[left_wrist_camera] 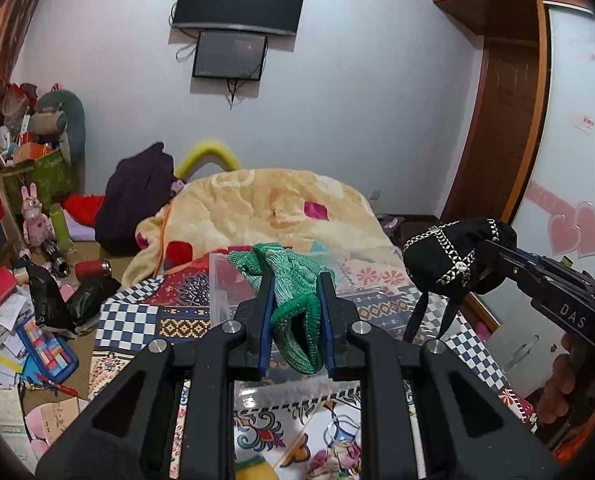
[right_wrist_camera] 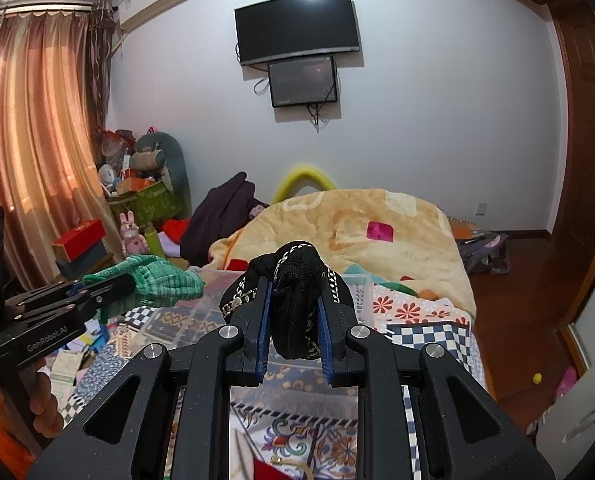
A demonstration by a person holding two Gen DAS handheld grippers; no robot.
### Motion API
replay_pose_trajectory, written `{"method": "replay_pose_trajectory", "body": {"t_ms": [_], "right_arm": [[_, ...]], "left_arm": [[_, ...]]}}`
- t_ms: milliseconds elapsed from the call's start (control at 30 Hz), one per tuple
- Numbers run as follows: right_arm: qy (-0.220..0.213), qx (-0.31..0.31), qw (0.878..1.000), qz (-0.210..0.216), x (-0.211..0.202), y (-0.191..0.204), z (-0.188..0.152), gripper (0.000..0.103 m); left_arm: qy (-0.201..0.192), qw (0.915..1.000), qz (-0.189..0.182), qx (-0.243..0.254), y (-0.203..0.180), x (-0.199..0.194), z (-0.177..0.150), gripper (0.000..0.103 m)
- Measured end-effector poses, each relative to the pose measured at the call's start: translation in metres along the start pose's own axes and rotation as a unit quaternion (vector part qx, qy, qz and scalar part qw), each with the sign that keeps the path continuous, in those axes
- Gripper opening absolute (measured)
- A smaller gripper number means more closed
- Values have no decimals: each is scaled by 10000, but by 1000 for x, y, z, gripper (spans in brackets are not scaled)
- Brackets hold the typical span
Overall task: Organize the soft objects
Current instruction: 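Carry the green glove with the left tool while the right tool carries the black cloth over the clear box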
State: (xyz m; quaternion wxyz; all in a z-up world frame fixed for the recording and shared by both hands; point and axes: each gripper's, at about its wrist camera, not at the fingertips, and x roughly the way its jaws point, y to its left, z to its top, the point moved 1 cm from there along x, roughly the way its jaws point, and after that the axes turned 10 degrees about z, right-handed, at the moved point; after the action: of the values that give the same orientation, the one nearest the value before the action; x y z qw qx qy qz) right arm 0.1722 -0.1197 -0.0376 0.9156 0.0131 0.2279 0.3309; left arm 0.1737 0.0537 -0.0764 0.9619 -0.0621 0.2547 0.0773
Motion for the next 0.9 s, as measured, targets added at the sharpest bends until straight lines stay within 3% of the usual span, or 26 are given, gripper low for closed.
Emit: {"method": "replay_pose_trajectory", "body": {"t_ms": [500, 900], "right_arm": [[920, 4, 9958, -12, 63, -12, -16, 18], [1602, -271, 9867, -29, 92, -4, -30, 22]], "left_arm": [[913, 9952, 202, 277, -10, 82, -11, 20], [1378, 9893, 215, 429, -16, 110, -20, 20]]}}
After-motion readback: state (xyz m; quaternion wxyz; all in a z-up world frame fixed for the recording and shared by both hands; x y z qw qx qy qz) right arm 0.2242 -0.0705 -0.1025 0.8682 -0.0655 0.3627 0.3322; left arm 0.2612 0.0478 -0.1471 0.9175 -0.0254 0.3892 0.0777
